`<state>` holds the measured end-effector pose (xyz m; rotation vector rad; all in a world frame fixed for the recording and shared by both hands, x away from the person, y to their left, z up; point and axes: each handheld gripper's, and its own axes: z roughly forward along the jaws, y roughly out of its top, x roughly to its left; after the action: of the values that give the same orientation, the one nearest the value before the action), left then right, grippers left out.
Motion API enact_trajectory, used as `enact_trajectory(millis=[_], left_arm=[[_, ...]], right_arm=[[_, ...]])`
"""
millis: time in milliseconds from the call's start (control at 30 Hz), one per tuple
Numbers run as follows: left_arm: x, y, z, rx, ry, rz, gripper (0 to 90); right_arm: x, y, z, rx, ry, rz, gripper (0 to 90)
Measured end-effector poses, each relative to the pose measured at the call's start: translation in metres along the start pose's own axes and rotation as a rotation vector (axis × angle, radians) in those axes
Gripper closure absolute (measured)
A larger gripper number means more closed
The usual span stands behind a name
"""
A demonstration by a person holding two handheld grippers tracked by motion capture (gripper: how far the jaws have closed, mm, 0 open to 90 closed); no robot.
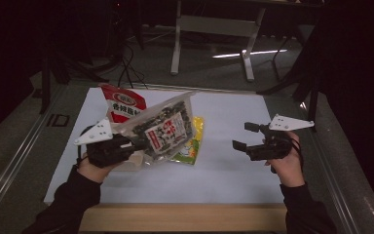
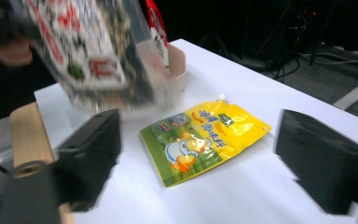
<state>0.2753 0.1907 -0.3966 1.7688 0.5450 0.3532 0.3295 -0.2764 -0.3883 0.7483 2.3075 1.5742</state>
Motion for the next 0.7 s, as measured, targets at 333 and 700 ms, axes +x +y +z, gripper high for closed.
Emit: enact_trajectory(millis=[333, 700], left_arm=[[0.033, 0.004, -0.045, 0.039, 0.112, -0.006, 79.0], [0.056, -0.007, -0.069, 0.159, 0.214, -0.015, 79.0]], right_arm=[[-0.006, -0.012, 0.006, -0.017, 0.034, 0.027, 14.4], [-0.005, -0.013, 0.007, -0.002, 0.035, 0.014, 14.7]])
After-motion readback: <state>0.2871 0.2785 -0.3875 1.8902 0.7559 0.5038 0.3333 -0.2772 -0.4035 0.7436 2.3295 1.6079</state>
